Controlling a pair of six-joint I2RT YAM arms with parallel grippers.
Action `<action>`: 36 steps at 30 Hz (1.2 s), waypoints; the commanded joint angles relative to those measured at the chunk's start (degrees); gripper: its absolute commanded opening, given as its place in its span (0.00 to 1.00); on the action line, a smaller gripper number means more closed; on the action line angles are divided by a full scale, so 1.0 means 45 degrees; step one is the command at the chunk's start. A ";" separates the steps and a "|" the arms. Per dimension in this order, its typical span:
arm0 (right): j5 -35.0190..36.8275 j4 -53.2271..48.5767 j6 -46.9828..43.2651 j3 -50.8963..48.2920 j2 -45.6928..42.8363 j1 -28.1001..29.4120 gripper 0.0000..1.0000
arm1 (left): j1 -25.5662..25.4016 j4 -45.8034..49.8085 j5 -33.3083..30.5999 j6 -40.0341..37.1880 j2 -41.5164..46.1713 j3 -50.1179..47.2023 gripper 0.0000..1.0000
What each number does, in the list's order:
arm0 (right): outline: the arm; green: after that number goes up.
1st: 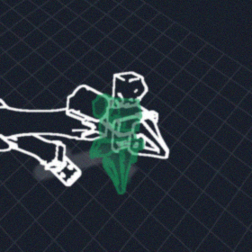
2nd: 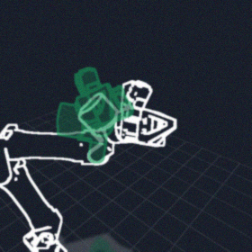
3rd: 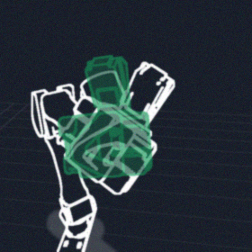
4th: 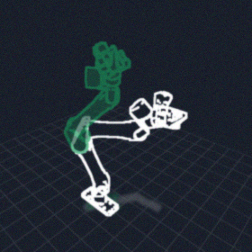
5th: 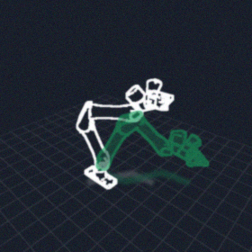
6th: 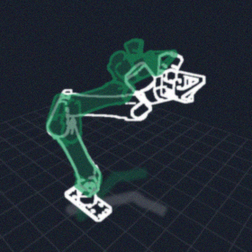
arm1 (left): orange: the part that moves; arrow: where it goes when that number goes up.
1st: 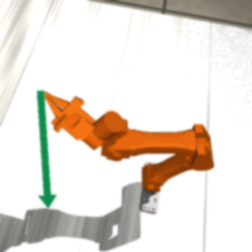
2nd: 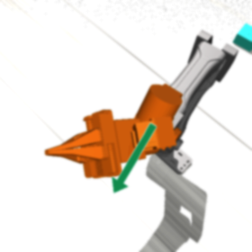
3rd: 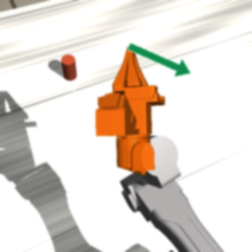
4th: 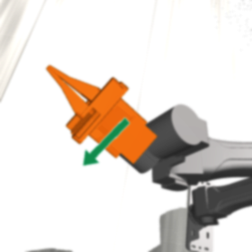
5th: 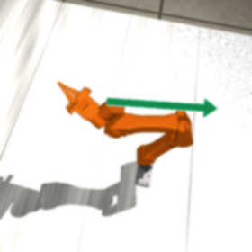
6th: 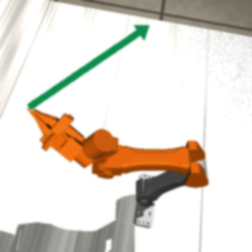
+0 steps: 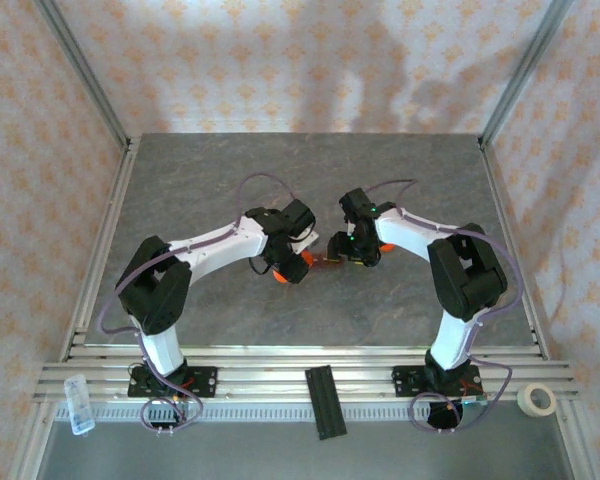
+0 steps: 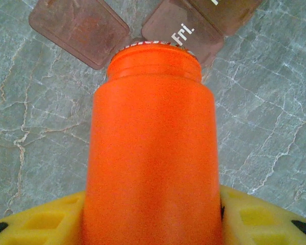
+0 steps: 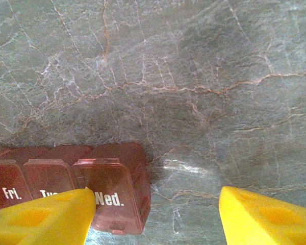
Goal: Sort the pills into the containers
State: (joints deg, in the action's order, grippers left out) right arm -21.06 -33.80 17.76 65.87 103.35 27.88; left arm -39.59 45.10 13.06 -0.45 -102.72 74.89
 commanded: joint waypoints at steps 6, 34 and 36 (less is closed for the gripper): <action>0.0447 -0.0352 -0.0012 -0.0067 0.0532 0.0057 0.67 | 0.0146 0.1227 -0.0136 -0.0350 -0.0417 0.0379 0.00; 0.0422 -0.0357 -0.0006 -0.0101 0.0545 0.0072 0.66 | 0.0224 0.1921 -0.0348 -0.0496 -0.0923 0.1227 0.00; 0.0402 -0.0340 -0.0003 -0.0092 0.0565 0.0067 0.66 | 0.0229 0.1882 -0.0323 -0.0506 -0.0924 0.1181 0.00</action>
State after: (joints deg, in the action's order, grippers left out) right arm -21.47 -33.58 17.76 66.00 103.50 27.88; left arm -39.27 49.98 13.04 -1.65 -105.43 79.37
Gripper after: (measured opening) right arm 0.664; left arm 0.511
